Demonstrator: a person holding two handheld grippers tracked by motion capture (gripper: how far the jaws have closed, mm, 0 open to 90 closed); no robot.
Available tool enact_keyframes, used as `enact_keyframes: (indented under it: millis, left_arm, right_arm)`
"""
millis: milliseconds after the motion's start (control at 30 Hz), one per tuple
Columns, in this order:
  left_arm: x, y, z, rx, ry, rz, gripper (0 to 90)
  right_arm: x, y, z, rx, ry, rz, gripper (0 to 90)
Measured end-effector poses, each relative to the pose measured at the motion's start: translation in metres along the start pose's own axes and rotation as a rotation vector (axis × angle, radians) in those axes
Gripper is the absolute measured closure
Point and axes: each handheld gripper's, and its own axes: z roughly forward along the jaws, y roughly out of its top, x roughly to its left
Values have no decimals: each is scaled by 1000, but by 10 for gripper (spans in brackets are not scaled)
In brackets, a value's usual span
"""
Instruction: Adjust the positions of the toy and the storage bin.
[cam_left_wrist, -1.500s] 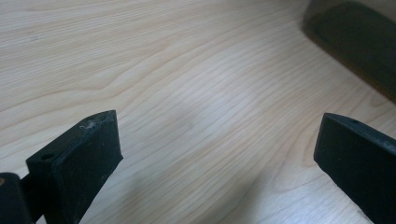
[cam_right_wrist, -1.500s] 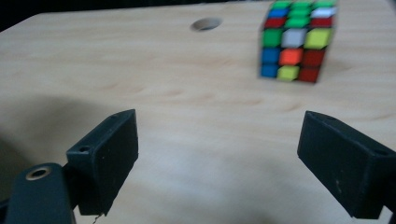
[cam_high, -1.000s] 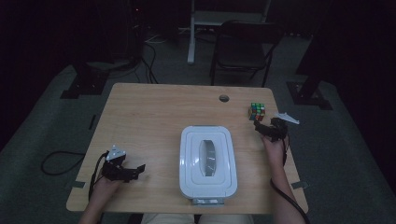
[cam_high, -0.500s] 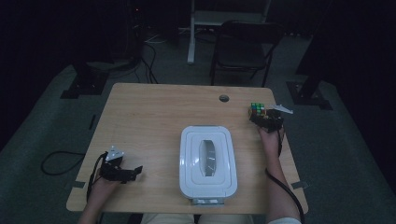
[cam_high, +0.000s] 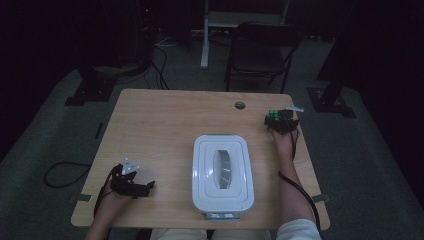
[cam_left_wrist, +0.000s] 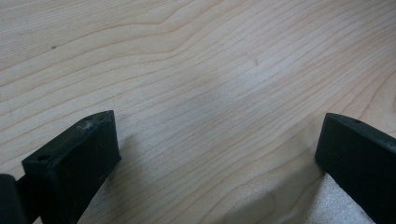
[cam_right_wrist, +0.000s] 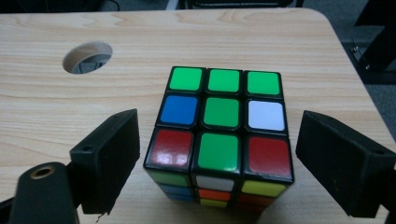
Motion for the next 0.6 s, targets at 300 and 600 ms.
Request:
enact_keyframes:
  millis: [300, 600]
  left_arm:
    - [0, 0, 0, 0, 0, 0, 5]
    - [0, 0, 0, -4, 4, -5, 15]
  right_arm:
    - [3, -9, 5, 38, -33, -30, 334]
    - [2, -15, -8, 24, -10, -12, 339]
